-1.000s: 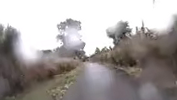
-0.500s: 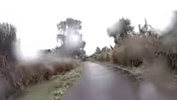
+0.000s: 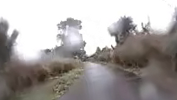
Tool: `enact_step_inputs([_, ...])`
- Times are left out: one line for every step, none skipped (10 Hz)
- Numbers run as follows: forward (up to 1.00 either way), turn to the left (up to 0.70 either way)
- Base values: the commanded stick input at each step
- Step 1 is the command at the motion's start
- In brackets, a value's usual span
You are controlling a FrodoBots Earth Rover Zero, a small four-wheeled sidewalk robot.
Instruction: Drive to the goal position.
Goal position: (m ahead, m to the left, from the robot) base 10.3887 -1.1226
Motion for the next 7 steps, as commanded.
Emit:
enact_step_inputs([0.85, 0.0])
enact_step_inputs([0.85, 0.0])
enact_step_inputs([0.85, 0.0])
enact_step_inputs([0.85, 0.0])
enact_step_inputs([0.85, 0.0])
enact_step_inputs([0.85, 0.0])
enact_step_inputs([0.85, 0.0])
